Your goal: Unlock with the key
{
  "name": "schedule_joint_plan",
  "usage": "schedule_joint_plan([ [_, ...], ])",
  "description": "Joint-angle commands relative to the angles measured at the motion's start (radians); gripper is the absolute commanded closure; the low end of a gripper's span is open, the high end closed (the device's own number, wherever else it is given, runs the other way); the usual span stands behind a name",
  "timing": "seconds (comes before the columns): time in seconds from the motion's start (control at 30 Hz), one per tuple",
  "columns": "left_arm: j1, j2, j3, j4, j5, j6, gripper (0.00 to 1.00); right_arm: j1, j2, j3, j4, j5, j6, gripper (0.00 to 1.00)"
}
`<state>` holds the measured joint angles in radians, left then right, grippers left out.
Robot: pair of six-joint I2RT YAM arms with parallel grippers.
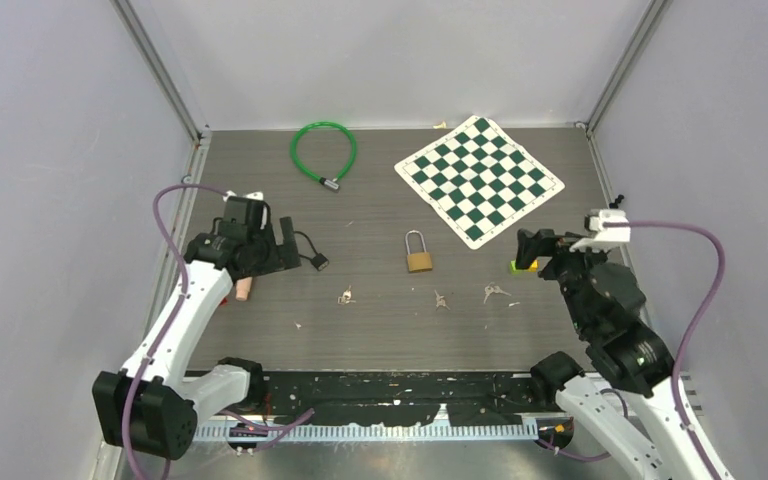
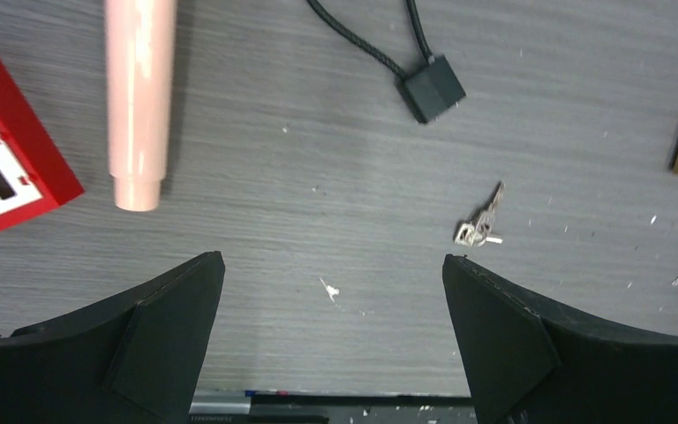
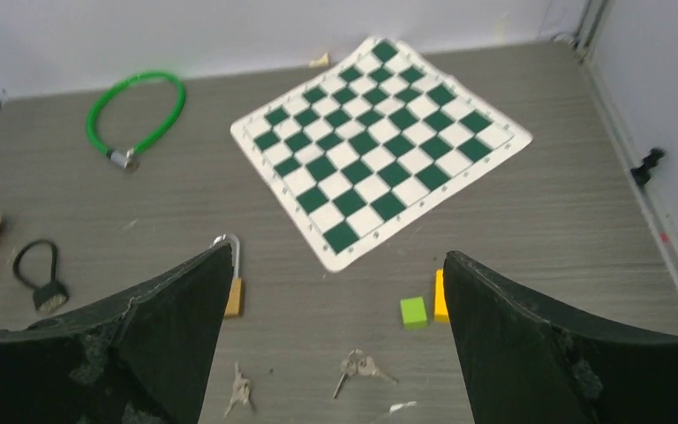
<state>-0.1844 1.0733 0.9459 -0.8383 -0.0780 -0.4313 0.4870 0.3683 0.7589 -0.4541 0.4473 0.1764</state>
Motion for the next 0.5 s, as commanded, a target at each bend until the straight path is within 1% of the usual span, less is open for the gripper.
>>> schedule_joint_plan([
  [0.0, -0.042, 0.029, 0.035, -0.049, -0.01, 0.002, 0.0, -0.002, 0.149, 0.08, -0.166, -0.166, 0.108, 0.05],
  [0.1, -0.043, 0.026, 0.034, -0.039, -0.039, 0.035, 0.0, -0.003, 0.229, 0.087, -0.218, -0.219, 0.14, 0.05],
  [0.23, -0.042, 0.001, 0.035, -0.03, -0.096, 0.09, 0.0, -0.003, 0.383, 0.122, -0.319, -0.25, 0.152, 0.05],
  [0.3, -0.042, -0.019, 0.02, -0.007, -0.119, 0.095, 0.0, -0.002, 0.46, 0.121, -0.34, -0.28, 0.161, 0.05],
  [0.43, -0.041, -0.045, -0.017, 0.047, -0.138, 0.109, 0.0, -0.002, 0.606, 0.079, -0.29, -0.369, 0.195, 0.04],
  [0.47, -0.041, -0.046, -0.021, 0.05, -0.146, 0.116, 0.0, -0.003, 0.624, 0.063, -0.278, -0.39, 0.205, 0.03],
])
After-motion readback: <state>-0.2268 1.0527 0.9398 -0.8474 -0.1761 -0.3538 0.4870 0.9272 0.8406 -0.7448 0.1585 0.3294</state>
